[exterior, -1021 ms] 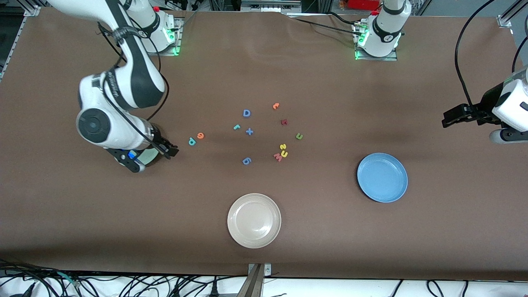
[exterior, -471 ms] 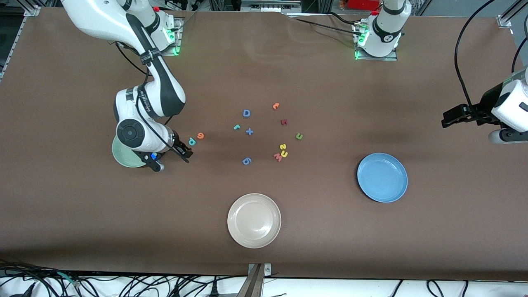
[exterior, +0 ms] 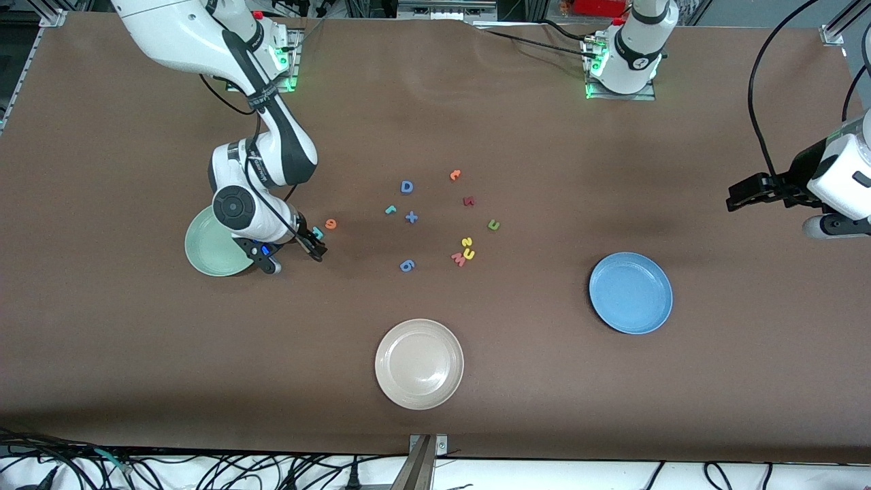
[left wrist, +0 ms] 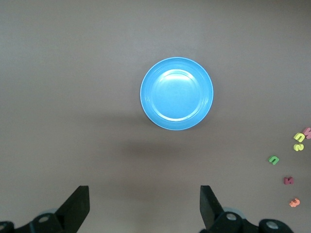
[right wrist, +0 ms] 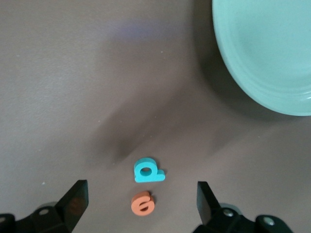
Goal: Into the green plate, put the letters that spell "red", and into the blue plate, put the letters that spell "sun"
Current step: 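Grasp the blue p and carry it over the green plate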
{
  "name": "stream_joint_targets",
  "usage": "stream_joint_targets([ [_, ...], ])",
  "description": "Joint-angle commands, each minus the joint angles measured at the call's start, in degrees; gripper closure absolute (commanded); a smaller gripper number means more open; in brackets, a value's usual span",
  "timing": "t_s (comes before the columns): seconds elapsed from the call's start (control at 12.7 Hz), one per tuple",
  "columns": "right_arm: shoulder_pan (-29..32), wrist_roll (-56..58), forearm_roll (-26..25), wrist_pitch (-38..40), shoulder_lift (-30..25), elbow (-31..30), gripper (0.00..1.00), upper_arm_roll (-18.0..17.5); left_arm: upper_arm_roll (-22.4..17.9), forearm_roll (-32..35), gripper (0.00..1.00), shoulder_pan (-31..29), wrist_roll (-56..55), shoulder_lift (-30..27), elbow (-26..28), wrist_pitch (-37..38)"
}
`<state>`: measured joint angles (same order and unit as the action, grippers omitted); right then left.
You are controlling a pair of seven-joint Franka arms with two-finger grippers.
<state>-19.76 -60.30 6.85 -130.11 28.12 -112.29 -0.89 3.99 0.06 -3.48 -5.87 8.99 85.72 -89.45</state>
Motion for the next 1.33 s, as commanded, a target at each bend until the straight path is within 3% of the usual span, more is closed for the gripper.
stream_joint_targets([
  [0.0, -0.2, -1.0, 1.2, -1.7, -0.2, -1.4, 0.01, -0.1, 0.0, 0.6, 0.00, 0.3, 1.0, 0.3, 0.1, 0.6],
  [0.31, -1.7, -5.5, 1.2, -8.6, 2.8, -1.4, 0.02, -0.2, 0.7, 0.6, 0.00, 0.2, 1.0, 0.6, 0.1, 0.6],
  [0.55, -1.7, -5.6, 1.2, -8.8, 3.1, -1.4, 0.12, -0.2, 0.7, 0.6, 0.00, 0.2, 1.0, 0.6, 0.1, 0.6],
  [1.02, -1.7, -5.6, 1.2, -8.2, 3.2, -2.7, 0.13, -0.2, 0.8, 0.5, 0.00, 0.2, 1.0, 0.9, 0.1, 0.6],
  [1.26, -1.7, -5.5, 1.2, -8.2, 3.3, -3.1, 0.24, -0.2, 2.2, -1.5, 0.00, 0.6, 0.0, 2.2, 0.1, 0.3],
])
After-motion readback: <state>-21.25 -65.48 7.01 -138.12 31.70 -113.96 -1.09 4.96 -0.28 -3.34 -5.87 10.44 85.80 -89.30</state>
